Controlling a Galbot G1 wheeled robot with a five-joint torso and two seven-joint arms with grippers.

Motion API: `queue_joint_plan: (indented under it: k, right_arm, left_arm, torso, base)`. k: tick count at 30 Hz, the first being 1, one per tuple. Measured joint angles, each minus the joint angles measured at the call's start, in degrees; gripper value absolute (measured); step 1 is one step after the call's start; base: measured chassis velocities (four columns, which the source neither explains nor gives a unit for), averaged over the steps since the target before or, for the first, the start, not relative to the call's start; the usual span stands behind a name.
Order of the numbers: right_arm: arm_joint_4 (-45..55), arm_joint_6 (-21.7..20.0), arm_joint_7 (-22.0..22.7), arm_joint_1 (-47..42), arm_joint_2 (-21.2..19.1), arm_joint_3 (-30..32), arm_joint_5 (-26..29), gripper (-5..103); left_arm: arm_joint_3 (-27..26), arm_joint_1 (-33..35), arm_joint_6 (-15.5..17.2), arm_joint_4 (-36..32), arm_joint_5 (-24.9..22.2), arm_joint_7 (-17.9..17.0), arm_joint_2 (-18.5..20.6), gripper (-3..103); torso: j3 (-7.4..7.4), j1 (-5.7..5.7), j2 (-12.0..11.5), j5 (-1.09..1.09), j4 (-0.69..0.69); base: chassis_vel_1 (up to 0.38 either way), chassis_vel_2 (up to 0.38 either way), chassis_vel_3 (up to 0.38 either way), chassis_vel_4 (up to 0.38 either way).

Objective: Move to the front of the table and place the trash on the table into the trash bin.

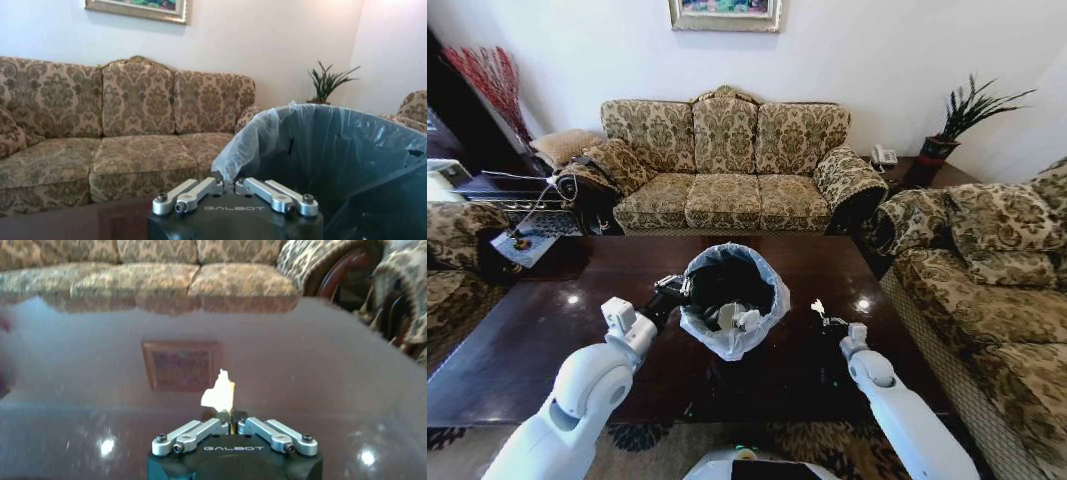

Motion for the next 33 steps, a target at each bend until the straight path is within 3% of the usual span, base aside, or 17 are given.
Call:
queue_joint_plan:
  k: [7, 14, 17, 18, 22, 26, 33]
  right_arm:
    - [9.43, 0.23, 2.75, -0.89, -1.36, 3.55, 2.19, 0]
    - [27.48, -0.74, 4.33, 2.53, -8.78, 3.90, 9.17, 0]
    - [35.82, -2.83, 4.19, 11.00, -16.70, -1.10, 20.28, 0]
    - [35.82, -2.83, 4.19, 11.00, -16.70, -1.10, 20.28, 0]
    - [42.38, -7.67, 1.39, 23.14, -21.99, -7.52, 33.25, 0]
    - [46.46, -9.29, -0.06, 27.91, -23.94, -13.00, 38.03, 0]
    - [50.08, -13.24, -2.91, 28.07, -26.16, -19.13, 36.85, 0]
  left_arm:
    - [0.16, 0.28, 0.00, -0.10, 0.00, 0.00, -0.18, 4]
    - [0.93, 0.23, 0.00, 0.78, 0.26, 0.02, 0.09, 4]
    - [1.08, -0.87, 0.15, 1.91, -0.09, 0.02, 0.57, 4]
    - [1.08, -0.87, 0.15, 1.91, -0.09, 0.02, 0.57, 4]
    - [1.50, -2.31, 0.51, 3.18, -0.97, -0.02, 2.15, 4]
    - [1.68, -3.50, 1.00, 3.85, -1.92, -0.05, 3.23, 4]
    - [2.39, -4.64, 1.41, 4.80, -2.89, -0.08, 4.02, 4]
  torso:
    - [0.00, 0.00, 0.00, 0.01, 0.00]
    - [-0.01, -0.01, 0.01, -0.03, -0.01]
    - [0.00, 0.00, 0.01, -0.01, 0.00]
    - [0.00, 0.00, 0.01, -0.01, 0.00]
    - [0.00, 0.01, 0.01, -0.02, 0.02]
    - [0.00, 0.00, 0.01, -0.02, 0.01]
    - [0.00, 0.00, 0.01, -0.01, -0.01]
  base:
    - [0.000, 0.000, 0.000, 0.000]
    - [0.000, 0.000, 0.000, 0.000]
    - [0.000, 0.000, 0.000, 0.000]
    - [0.000, 0.000, 0.000, 0.000]
    - [0.000, 0.000, 0.000, 0.000]
    - [0.000, 0.000, 0.000, 0.000]
    - [0.000, 0.000, 0.000, 0.000]
